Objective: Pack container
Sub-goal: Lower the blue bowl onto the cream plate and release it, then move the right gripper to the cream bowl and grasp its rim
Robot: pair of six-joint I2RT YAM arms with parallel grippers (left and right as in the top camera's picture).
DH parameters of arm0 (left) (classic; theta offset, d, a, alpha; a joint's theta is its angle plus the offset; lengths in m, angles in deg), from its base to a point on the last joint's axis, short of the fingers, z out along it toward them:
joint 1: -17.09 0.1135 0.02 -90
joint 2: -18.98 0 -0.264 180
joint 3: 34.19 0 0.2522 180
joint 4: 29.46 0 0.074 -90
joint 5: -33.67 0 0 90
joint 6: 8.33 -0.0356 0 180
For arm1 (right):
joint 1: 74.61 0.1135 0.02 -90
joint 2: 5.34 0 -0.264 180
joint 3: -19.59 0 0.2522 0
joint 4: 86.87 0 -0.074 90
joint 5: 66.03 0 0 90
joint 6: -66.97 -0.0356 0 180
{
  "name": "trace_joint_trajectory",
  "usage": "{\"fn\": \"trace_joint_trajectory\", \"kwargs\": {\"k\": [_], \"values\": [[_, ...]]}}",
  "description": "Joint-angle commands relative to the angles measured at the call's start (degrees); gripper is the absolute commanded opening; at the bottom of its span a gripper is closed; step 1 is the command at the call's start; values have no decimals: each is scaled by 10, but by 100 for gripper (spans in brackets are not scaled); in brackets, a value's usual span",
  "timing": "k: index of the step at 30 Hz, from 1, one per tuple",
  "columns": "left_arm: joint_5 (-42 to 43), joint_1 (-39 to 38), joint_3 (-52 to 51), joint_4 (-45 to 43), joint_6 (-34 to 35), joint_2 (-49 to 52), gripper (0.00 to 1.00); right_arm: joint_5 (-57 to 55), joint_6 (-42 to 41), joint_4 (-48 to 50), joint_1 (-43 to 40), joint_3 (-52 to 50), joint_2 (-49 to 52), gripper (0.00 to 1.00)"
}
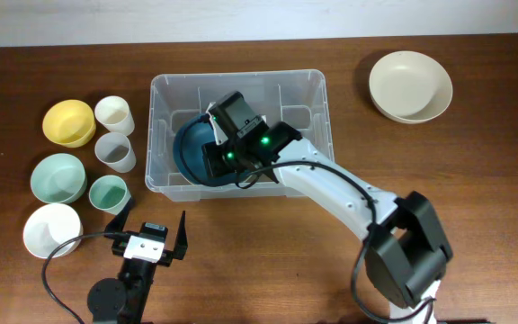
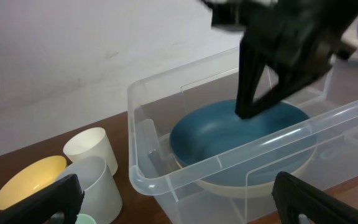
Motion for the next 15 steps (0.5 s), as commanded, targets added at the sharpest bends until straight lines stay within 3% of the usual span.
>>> {"fn": "trace_joint_trajectory", "kwargs": {"k": [1,5,8,10,11,15], "values": [[-2,3,-1,3,-7,-3,99,-40,8,4,-1,7,15,4],[-2,3,-1,3,-7,-3,99,-55,9,-22,-24,34,3,7],[-2,3,-1,3,-7,-3,99,-56,8,-97,-65,107,-10,22],[-2,3,-1,3,-7,-3,99,-56,9,-172,-105,187,-14,46],[-2,3,-1,3,-7,-3,99,-59,9,-215,-130,234,-14,64],[-2,3,-1,3,-7,-3,99,-113,-5,-362,-262,407,-14,93]]}}
